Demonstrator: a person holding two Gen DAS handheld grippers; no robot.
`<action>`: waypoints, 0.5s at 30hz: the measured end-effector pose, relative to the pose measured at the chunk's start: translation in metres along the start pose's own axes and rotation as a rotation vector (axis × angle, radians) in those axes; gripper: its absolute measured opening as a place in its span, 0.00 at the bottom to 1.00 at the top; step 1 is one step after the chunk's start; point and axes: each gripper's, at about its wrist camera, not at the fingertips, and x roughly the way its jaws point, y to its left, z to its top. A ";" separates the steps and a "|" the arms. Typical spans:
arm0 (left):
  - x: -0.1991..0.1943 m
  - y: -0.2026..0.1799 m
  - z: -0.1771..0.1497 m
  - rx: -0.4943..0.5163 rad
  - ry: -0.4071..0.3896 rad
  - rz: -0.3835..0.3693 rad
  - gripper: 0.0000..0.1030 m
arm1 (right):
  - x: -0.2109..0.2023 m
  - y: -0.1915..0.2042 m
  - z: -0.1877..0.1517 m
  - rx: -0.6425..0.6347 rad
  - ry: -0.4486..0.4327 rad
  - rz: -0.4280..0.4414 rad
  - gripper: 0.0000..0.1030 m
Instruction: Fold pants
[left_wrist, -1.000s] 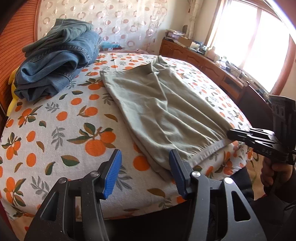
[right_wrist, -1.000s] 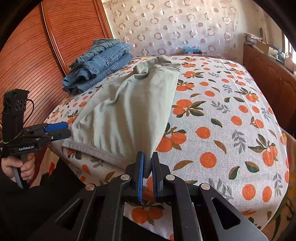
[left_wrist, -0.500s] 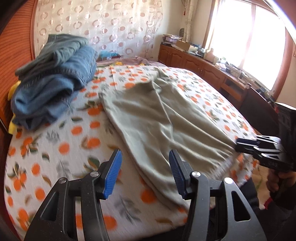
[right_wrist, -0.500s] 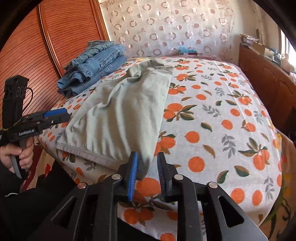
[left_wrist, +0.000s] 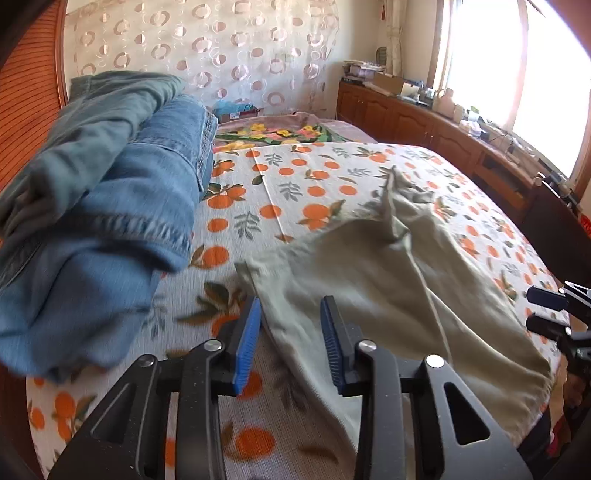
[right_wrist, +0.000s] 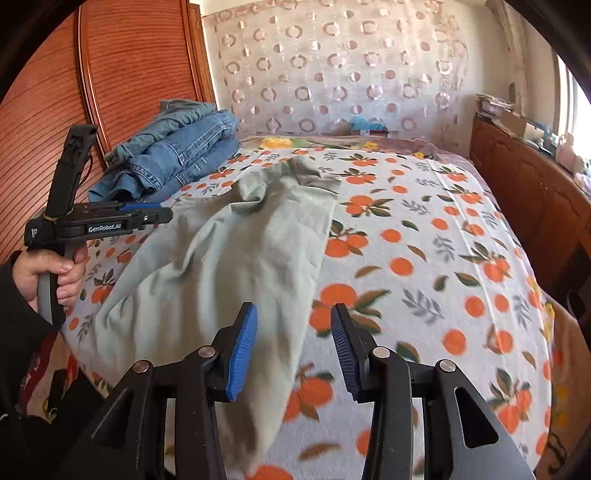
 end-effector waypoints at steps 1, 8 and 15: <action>0.004 0.001 0.001 -0.003 0.006 0.004 0.33 | 0.006 0.002 0.002 -0.006 0.004 -0.002 0.43; 0.025 0.014 0.010 -0.036 0.037 0.033 0.33 | 0.041 0.011 0.005 -0.051 0.043 -0.024 0.52; 0.019 0.022 0.011 -0.046 0.002 0.059 0.06 | 0.043 0.013 0.004 -0.075 0.040 -0.032 0.56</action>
